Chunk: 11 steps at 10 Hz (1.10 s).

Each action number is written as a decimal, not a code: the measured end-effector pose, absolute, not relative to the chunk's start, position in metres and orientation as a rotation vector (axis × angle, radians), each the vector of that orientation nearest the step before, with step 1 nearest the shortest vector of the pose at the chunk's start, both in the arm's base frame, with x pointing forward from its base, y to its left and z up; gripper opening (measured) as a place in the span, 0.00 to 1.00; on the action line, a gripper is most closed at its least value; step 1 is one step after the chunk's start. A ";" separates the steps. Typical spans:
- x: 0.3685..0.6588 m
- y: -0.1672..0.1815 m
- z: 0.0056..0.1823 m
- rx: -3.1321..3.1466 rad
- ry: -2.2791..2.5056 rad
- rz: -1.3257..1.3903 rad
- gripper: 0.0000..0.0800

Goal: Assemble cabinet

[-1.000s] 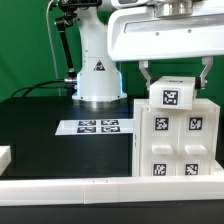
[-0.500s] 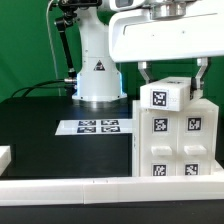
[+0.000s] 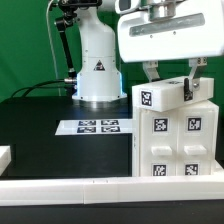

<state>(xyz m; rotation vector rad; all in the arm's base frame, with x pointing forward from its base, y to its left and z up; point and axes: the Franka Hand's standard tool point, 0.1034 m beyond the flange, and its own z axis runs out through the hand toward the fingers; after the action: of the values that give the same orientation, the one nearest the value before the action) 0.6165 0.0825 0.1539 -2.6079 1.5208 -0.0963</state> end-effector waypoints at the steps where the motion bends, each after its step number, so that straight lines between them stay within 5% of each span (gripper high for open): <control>1: 0.616 0.083 0.154 -2.534 1.634 -0.085 0.70; 11: 0.621 0.084 0.155 -1.742 2.355 0.040 0.70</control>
Offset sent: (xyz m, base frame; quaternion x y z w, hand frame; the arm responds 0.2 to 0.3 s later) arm -0.0032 -0.0016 -0.0025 -0.0231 -0.0158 0.2360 0.9713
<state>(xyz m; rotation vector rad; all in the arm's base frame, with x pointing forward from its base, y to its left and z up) 0.6214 0.0842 0.1546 -1.7425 2.3546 0.0402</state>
